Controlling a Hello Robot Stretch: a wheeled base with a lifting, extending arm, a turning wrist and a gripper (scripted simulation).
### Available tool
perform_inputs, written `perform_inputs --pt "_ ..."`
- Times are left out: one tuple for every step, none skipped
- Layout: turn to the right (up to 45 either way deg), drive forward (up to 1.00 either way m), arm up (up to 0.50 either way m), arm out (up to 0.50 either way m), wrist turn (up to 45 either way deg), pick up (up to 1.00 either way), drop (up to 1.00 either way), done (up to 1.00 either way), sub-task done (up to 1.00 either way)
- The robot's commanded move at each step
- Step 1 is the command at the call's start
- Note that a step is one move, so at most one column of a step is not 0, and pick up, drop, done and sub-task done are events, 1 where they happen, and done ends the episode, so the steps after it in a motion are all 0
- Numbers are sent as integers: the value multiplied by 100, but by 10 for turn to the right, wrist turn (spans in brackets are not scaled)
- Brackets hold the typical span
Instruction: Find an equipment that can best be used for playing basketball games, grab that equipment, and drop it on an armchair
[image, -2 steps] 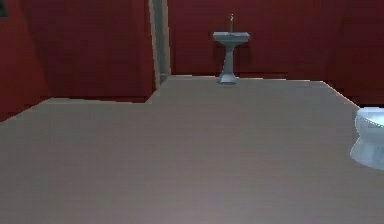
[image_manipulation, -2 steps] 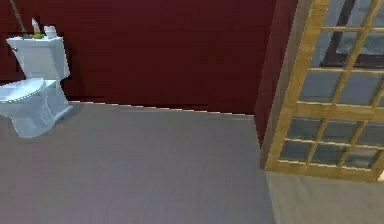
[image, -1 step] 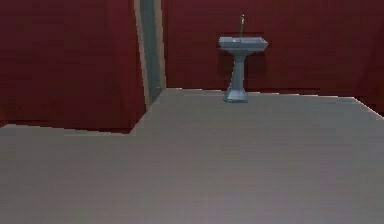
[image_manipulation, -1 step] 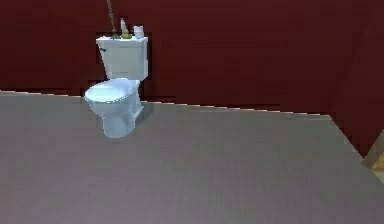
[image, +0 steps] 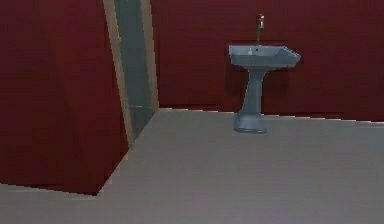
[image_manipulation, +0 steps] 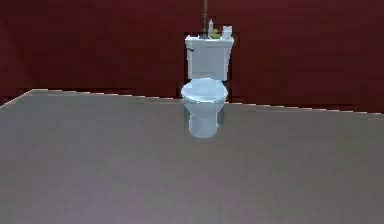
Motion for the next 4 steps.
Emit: perform_inputs --pt "0 100 0 0 0 0 0 0 0" --pt "-30 0 0 0 0 0 0 0 0" --pt "0 75 0 0 0 0 0 0 0" --pt "-300 0 0 0 0 0 0 0 0"
